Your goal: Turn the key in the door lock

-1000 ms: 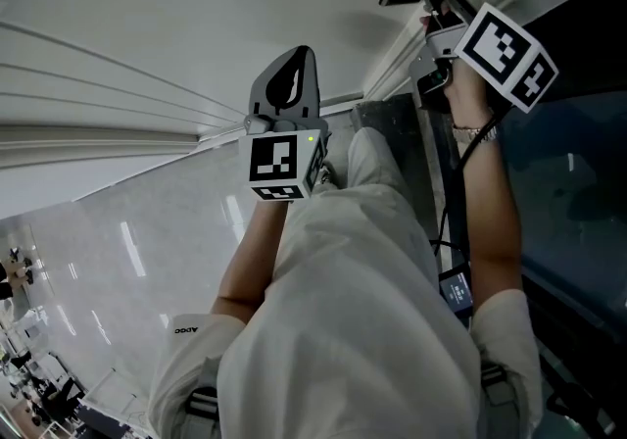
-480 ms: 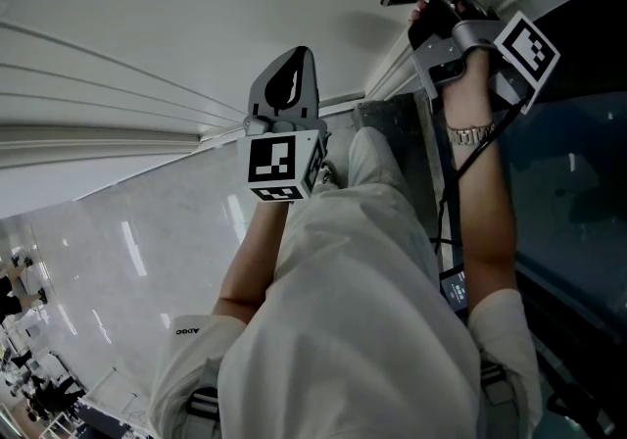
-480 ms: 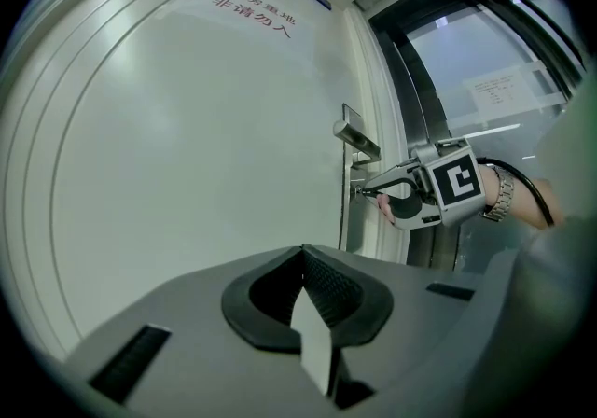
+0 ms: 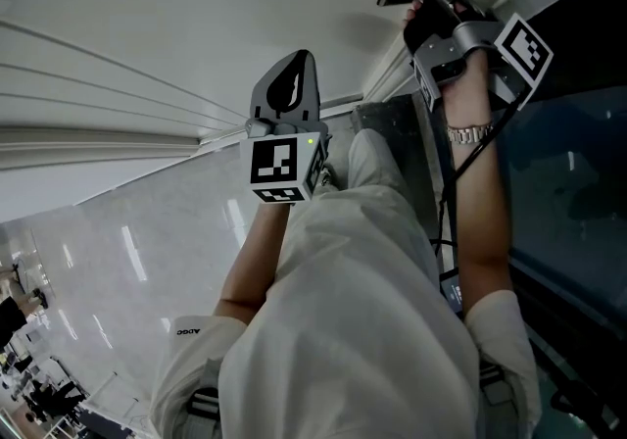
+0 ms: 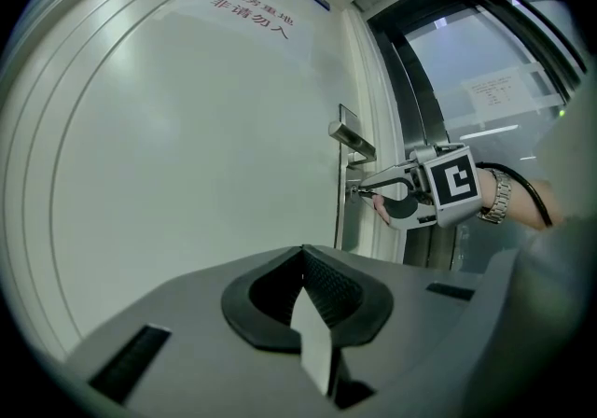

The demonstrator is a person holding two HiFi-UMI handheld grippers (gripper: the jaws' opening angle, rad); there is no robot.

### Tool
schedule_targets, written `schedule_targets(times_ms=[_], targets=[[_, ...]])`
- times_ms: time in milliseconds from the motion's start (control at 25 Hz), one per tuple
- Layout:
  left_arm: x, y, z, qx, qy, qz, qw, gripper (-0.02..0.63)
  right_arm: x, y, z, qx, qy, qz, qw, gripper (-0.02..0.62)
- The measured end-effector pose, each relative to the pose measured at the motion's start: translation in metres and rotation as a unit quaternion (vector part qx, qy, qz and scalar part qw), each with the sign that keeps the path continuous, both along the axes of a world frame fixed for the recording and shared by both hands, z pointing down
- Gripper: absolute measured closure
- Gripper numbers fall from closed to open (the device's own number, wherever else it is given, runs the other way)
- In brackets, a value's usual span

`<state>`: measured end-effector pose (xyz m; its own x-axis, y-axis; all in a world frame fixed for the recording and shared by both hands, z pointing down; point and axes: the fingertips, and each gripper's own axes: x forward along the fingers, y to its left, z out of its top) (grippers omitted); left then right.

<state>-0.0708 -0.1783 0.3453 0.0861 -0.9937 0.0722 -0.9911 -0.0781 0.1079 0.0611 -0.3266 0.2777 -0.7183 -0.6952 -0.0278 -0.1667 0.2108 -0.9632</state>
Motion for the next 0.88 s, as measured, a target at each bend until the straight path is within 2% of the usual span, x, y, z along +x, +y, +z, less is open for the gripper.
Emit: schedule_targets(times_ms=[80,160,240,280,360,440,520,560,600,640,720,800,840,880], targets=[[0.000,-0.001,-0.004,0.001,0.000,-0.001,1.0000,0.598,-0.003,0.001,-0.004,0.024,0.035,-0.009,0.999,0.578],[0.000,0.001,-0.009,0.003,0.000,-0.004,1.0000,0.598,-0.004,0.004,-0.007,0.055,0.080,-0.020,0.995,0.501],[-0.001,0.005,-0.008,0.003,0.000,-0.007,1.0000,0.598,-0.003,0.011,-0.008,0.103,0.150,-0.020,0.983,0.469],[-0.002,0.007,-0.006,0.003,0.000,-0.009,1.0000,0.598,-0.002,0.015,-0.008,0.133,0.197,-0.016,0.971,0.460],[-0.003,0.010,-0.004,0.002,0.001,-0.012,0.9999,0.598,-0.003,0.020,-0.006,0.195,0.303,-0.005,0.933,0.454],[-0.004,0.010,-0.003,0.002,0.002,-0.012,0.9999,0.598,-0.006,0.023,-0.003,0.242,0.399,0.003,0.885,0.449],[-0.004,0.009,-0.002,0.002,0.001,-0.011,0.9999,0.598,-0.009,0.024,0.002,0.275,0.472,0.013,0.838,0.449],[-0.004,0.009,-0.002,0.001,0.000,-0.010,0.9999,0.598,-0.008,0.025,0.004,0.289,0.506,0.019,0.812,0.449],[-0.003,0.009,-0.002,0.001,-0.001,-0.009,1.0000,0.598,-0.006,0.025,0.006,0.306,0.543,0.028,0.782,0.449],[-0.002,0.010,-0.002,0.002,-0.001,-0.009,1.0000,0.598,-0.003,0.026,0.006,0.325,0.585,0.039,0.742,0.449],[-0.002,0.011,-0.004,0.003,-0.001,-0.009,1.0000,0.598,0.000,0.028,0.005,0.368,0.669,0.062,0.643,0.449],[-0.004,0.010,-0.003,0.002,-0.001,-0.010,1.0000,0.598,0.000,0.028,0.004,0.406,0.732,0.078,0.541,0.449],[-0.005,0.009,-0.002,0.002,-0.001,-0.009,1.0000,0.598,-0.001,0.028,0.005,0.423,0.753,0.084,0.497,0.449],[-0.006,0.008,-0.001,0.001,-0.001,-0.008,1.0000,0.598,-0.002,0.027,0.006,0.439,0.767,0.086,0.461,0.451]])
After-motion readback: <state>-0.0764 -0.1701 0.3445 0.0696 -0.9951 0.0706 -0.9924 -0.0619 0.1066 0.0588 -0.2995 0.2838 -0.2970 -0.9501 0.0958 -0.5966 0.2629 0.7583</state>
